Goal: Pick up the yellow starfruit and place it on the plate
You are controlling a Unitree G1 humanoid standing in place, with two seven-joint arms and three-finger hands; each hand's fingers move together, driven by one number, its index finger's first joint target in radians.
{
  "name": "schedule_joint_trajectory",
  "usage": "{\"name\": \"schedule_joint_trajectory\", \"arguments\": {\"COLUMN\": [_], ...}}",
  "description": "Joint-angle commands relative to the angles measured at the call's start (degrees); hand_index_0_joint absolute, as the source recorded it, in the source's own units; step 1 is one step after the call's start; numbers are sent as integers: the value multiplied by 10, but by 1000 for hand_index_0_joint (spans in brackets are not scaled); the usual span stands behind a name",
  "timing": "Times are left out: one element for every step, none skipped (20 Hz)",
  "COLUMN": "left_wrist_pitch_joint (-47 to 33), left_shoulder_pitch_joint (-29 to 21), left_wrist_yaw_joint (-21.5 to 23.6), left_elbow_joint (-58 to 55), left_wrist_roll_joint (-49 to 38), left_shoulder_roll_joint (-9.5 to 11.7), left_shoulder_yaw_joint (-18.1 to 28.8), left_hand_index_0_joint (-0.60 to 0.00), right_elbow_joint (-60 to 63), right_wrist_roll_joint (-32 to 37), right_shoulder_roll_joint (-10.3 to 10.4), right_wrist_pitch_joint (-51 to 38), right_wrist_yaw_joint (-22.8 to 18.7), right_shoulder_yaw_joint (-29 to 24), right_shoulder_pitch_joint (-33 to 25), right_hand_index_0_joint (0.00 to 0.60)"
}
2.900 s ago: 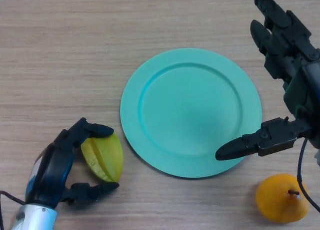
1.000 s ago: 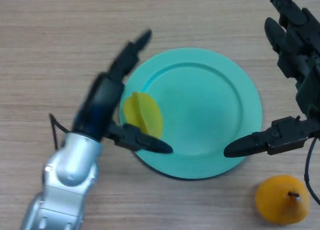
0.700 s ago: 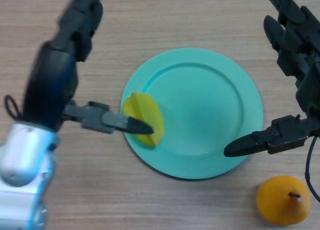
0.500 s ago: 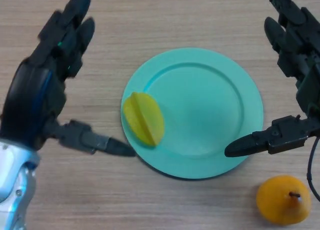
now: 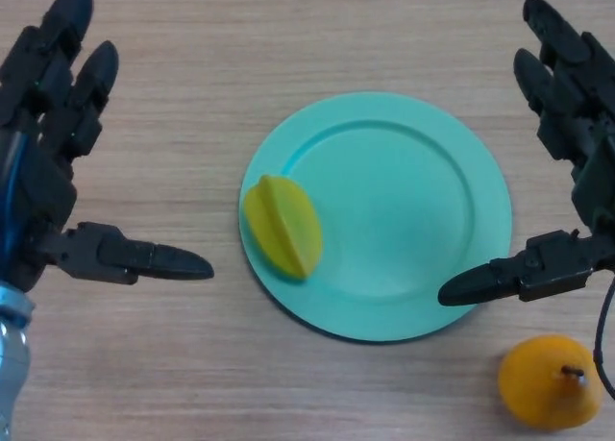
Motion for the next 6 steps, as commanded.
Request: {"name": "schedule_joint_trajectory", "arguments": {"left_wrist_pitch_joint": [-57,-63,-65,-66,-85,-88], "left_shoulder_pitch_joint": [-21,-20,-21,-21,-17,-17], "left_wrist_yaw_joint": [11,10,5,2,-7,-8], "left_elbow_joint": [-26,-23,-20,-18,-13,-13], "left_wrist_roll_joint": [9,15,18,21,32,34], "left_shoulder_roll_joint": [25,23,22,23,22,22], "left_shoulder_yaw_joint": [19,17,15,14,16,19], "left_hand_index_0_joint": [0,0,0,0,0,0], "right_elbow_joint": [-20,-20,-22,-20,-21,-22], "right_wrist_roll_joint": [29,32,36,35,34,34], "right_shoulder_roll_joint": [-9,-9,-10,-11,-11,-11], "right_wrist_pitch_joint": [-74,-68,-59,-55,-52,-51], "right_wrist_yaw_joint": [-14,-13,-13,-12,-11,-11], "right_shoulder_yaw_joint": [-19,-19,-21,-20,-20,-20], "right_shoulder_pitch_joint": [-20,-20,-24,-26,-26,-25], "right_hand_index_0_joint": [0,0,0,0,0,0]}}
